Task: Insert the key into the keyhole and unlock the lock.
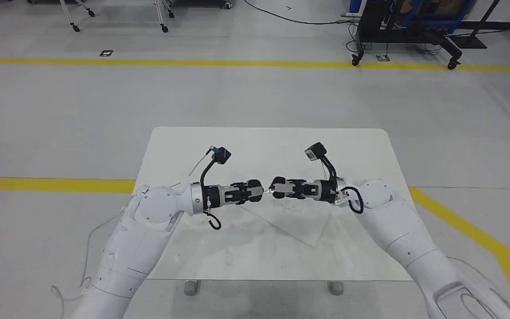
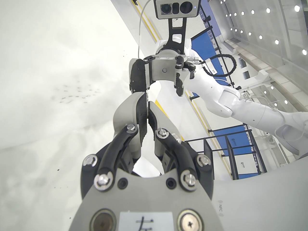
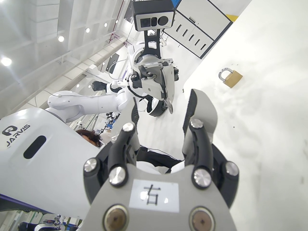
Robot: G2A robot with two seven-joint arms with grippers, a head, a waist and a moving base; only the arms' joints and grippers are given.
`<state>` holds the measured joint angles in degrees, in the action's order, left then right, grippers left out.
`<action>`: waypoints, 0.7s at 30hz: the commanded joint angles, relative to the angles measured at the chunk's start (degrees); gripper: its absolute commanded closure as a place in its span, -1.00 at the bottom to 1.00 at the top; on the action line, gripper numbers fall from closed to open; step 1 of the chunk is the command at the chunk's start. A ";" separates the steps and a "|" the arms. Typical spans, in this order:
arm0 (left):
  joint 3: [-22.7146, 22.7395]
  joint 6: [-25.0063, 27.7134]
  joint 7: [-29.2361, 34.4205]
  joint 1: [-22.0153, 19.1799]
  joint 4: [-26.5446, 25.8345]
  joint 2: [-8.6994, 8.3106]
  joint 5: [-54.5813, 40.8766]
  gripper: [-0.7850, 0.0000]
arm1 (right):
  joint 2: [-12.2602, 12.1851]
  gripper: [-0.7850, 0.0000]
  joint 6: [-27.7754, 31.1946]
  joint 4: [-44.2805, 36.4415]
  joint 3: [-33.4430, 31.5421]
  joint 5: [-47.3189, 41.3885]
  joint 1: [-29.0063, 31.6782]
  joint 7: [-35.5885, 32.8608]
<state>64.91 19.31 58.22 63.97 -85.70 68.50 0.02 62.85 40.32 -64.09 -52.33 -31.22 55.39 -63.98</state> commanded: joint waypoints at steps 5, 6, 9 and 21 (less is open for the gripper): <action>-0.59 0.24 0.03 -0.23 0.08 -0.15 -0.23 1.00 | -0.72 0.22 0.28 0.08 1.81 -0.46 -0.78 0.28; -0.69 0.35 0.07 -0.23 0.06 -0.17 -0.56 1.00 | -0.81 0.22 0.40 0.03 2.15 -0.54 -0.89 0.40; -0.81 0.42 0.24 -0.40 0.20 -0.26 -0.93 1.00 | -1.07 0.30 0.72 0.09 3.09 -0.78 -1.25 0.72; -1.77 0.47 0.02 -0.70 0.16 -0.60 -0.82 1.00 | -1.80 1.00 1.27 0.18 7.32 -0.77 -2.96 1.27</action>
<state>63.23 19.73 58.15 63.32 -85.56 67.92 -0.65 61.10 41.54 -63.91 -45.25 -31.86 52.55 -62.75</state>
